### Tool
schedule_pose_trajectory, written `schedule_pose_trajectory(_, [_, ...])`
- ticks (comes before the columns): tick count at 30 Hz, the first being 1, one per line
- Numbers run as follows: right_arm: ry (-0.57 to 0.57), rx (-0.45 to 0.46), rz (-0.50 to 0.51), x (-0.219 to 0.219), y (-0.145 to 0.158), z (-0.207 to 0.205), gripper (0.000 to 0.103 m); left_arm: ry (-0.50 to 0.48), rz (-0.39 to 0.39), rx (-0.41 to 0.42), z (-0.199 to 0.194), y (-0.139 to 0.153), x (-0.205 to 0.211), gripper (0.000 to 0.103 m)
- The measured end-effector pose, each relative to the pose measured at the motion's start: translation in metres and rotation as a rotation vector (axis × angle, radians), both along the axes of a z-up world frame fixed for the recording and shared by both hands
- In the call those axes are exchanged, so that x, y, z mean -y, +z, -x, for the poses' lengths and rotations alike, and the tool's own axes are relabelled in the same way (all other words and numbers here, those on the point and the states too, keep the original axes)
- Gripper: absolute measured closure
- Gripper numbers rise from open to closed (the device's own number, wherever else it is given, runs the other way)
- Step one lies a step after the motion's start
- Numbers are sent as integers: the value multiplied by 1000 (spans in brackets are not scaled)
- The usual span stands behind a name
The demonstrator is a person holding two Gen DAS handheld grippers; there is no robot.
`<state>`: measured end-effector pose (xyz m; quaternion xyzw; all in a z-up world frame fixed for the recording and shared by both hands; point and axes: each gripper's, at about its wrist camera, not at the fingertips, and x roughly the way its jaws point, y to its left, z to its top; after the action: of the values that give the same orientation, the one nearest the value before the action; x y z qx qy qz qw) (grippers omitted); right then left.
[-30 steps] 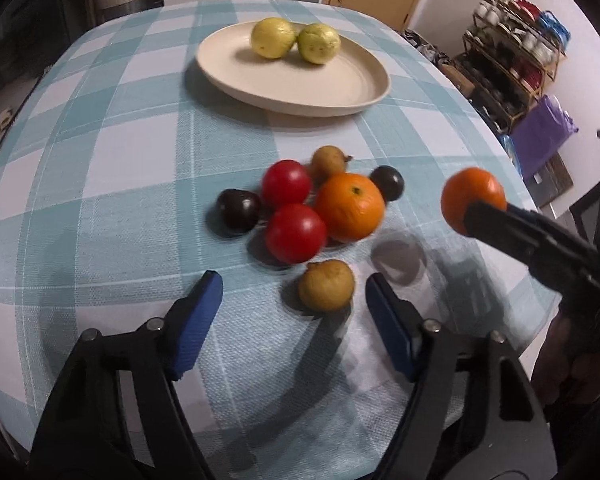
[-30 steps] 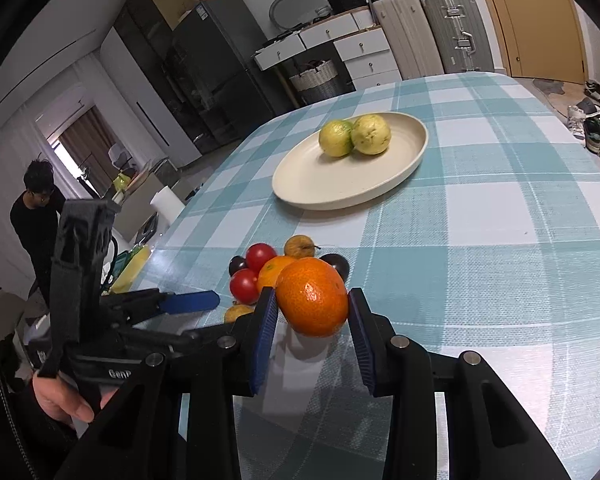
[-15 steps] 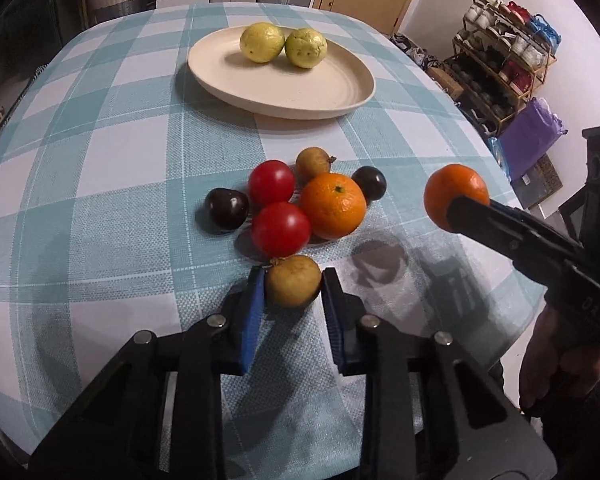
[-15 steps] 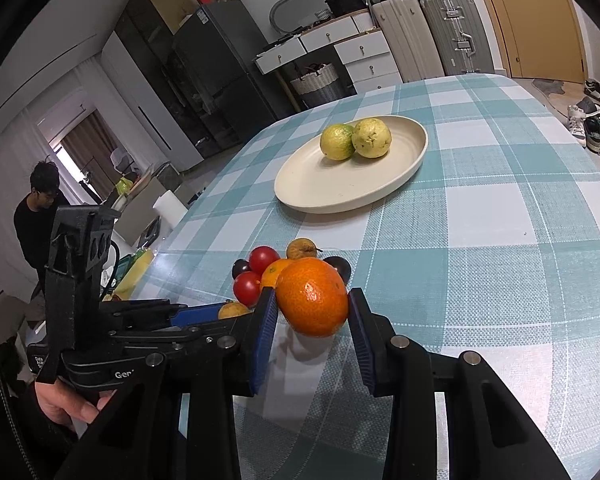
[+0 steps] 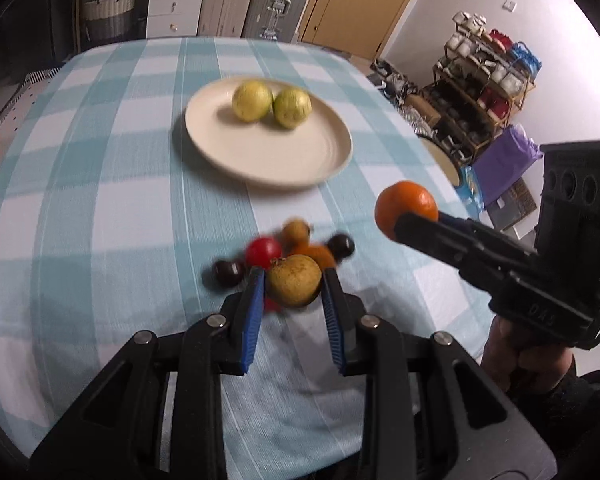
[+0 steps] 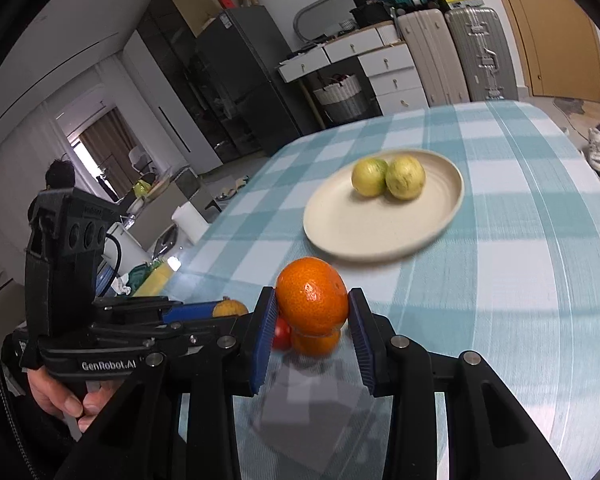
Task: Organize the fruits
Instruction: 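Place the orange and the kiwi on the cream plate and open both grippers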
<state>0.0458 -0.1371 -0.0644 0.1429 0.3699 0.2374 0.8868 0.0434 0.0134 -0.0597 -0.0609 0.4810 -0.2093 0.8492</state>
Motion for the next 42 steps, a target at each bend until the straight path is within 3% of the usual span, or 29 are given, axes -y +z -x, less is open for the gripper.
schedule_pose_trajectory(10, [20, 31, 26, -4, 15, -59, 67, 51, 19, 24, -81, 20, -15, 77])
schedule_pose_trajectory(22, [25, -33, 74, -15, -9, -133, 67, 64, 41, -50, -174, -13, -15, 77])
schedule_pose_trajectory(30, [18, -88, 117, -20, -31, -160, 67, 63, 62, -94, -208, -41, -13, 77])
schedule_pose_trajectory(40, [6, -106, 138, -28, -46, -169, 65, 34, 74, -112, -223, -51, -1, 77])
schedule_pose_trajectory(41, [-1, -101, 142, -28, -46, -168, 65, 32, 81, -111, -222, -50, -1, 74])
schedule_pose_trajectory(42, [-5, -92, 141, -27, -45, -167, 59, 35, 82, -111, -222, -48, -1, 64])
